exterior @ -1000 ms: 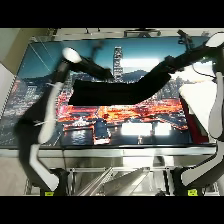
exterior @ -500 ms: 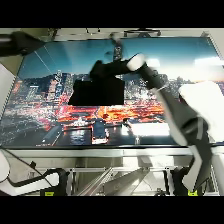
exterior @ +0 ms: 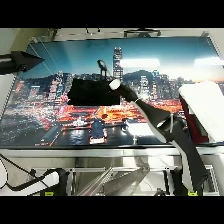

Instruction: Fold the shirts.

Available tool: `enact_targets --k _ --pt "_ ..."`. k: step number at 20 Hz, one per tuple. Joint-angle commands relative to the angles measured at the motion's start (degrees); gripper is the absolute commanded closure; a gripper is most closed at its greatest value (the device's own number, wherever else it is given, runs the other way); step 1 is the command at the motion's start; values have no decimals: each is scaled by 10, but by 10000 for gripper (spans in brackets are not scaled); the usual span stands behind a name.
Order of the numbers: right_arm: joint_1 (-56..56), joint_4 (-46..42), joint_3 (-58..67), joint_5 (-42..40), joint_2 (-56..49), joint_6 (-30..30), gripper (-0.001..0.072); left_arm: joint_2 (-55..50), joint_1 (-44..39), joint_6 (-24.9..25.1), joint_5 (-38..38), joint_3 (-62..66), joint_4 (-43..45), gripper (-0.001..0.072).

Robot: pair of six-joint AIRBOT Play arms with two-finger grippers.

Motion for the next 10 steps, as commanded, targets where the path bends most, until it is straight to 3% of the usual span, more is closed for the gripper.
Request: enact_targets --k 1,3,5,10 --pt "-91 -39 0 193 52 29 386 0 3 8 -12 -9 -8 680" --pt "-150 -131 0 291 82 112 176 0 3 8 -16 -9 -8 680" --pt "-187 -213 0 358 87 181 65 0 3 7 -16 -9 -8 680" --pt "-195 -238 -30 331 32 203 63 -1 2 8 -16 -9 -7 680"
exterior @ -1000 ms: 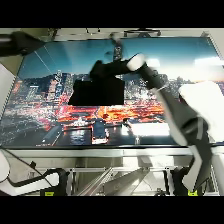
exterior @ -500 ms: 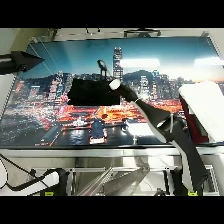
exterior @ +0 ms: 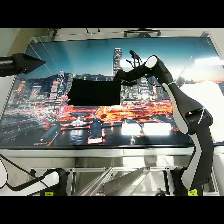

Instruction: Fold the shirts.

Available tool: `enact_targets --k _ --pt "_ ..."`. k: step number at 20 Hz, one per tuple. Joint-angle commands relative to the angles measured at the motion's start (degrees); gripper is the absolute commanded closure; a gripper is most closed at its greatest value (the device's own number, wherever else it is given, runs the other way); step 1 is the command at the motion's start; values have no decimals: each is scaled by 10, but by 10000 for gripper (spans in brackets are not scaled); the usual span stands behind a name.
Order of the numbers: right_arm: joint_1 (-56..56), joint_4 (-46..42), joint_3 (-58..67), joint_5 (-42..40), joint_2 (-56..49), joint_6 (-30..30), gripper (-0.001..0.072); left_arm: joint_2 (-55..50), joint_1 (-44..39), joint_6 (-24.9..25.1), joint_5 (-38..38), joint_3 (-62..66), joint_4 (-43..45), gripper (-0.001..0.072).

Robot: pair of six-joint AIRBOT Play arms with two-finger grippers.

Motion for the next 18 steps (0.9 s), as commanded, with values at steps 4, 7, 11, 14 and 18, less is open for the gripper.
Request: enact_targets --k 4,7,11,14,18 --pt "0 50 -8 -11 -83 8 -3 -1 0 1 -15 0 0 680" --pt "18 113 -8 -44 -106 -30 -2 -2 0 1 -15 0 0 680" --pt "43 208 -8 -92 -119 -89 265 -2 0 1 -15 0 0 680" --pt "38 270 7 -82 -101 -124 694 -2 0 0 -16 0 0 680" --pt "2 241 13 -93 -9 -113 695 -2 0 -1 -15 0 0 680"
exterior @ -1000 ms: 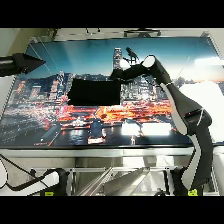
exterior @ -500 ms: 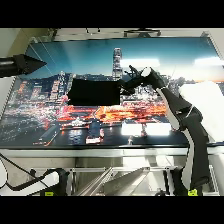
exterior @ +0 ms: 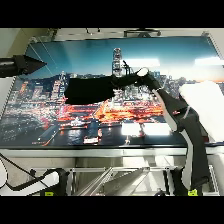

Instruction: Fold the shirts.

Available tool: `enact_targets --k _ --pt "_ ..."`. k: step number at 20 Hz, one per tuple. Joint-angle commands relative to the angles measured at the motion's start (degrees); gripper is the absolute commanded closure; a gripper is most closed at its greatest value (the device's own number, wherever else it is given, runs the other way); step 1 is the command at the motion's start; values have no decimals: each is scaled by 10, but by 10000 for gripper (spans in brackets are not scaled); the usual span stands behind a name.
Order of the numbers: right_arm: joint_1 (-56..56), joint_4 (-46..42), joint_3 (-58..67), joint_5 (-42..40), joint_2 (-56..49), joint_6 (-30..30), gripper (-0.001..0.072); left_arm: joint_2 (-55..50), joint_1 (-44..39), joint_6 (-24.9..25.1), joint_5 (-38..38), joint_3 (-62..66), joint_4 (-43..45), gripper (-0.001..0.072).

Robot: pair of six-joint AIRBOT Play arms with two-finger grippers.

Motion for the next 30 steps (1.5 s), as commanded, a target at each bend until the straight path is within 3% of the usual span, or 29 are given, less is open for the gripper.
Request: enact_targets --k 1,8,13,18,23,26,27,28,29,30 --pt "-38 -28 5 -16 85 18 695 0 0 -2 0 0 0 680" --pt "-251 -173 5 -3 261 193 696 0 0 -2 0 0 0 680" --pt "-436 -348 3 155 378 347 698 0 0 -2 -10 0 0 680" --pt "-529 -558 -103 348 470 346 698 0 0 -2 -27 0 0 680" --pt "-569 -644 -385 328 584 348 695 0 0 -2 -59 0 0 680" --pt "-577 -687 -480 324 603 341 683 0 0 -2 -60 0 0 681" --pt "-577 -688 -491 325 600 325 510 0 -1 -2 -60 0 0 684" --pt "-577 -687 -492 329 595 313 157 0 -5 -2 -59 0 0 684" --pt "-577 -680 -490 343 590 306 13 0 -9 -2 -60 0 0 685" --pt "-577 -674 -479 363 586 305 13 0 -11 -2 -59 0 0 685"
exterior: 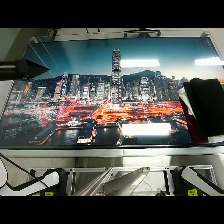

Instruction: Fold the shirts.

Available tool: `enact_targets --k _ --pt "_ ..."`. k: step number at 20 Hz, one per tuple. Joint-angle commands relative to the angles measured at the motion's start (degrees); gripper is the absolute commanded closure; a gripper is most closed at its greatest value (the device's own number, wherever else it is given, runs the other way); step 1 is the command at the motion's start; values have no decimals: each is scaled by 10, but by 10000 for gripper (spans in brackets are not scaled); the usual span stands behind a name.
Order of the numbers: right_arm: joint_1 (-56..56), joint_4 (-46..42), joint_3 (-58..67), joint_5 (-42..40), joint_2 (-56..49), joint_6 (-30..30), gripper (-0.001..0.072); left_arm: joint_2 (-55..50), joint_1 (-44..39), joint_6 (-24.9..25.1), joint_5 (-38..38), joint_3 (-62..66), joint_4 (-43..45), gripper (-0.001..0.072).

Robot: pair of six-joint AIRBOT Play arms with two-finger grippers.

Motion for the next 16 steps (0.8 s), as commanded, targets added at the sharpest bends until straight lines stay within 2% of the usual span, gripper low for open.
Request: enact_targets --k 1,3,5,6,7,8,9,12,16 --pt "-3 -8 3 51 -7 -19 13 0 -11 0 0 0 0 685" --pt "-2 14 80 84 -23 -19 13 0 -24 0 11 0 -1 685" --pt "-2 102 166 81 -36 -16 16 0 -37 -3 27 0 -1 686" --pt "-2 153 197 67 -38 -14 133 0 -41 -10 32 0 -1 686" --pt "0 212 217 43 -36 -19 545 0 -45 -15 35 0 -1 686" --pt "7 253 221 18 -28 -27 667 0 -45 -19 34 0 0 687" --pt "21 256 221 6 -20 -28 695 0 -45 -32 31 0 0 686" --pt "94 189 187 -3 13 -78 698 24 -49 -45 39 -41 -1 686" --pt "231 202 -20 -118 150 -111 697 138 -89 -19 77 -257 7 686"
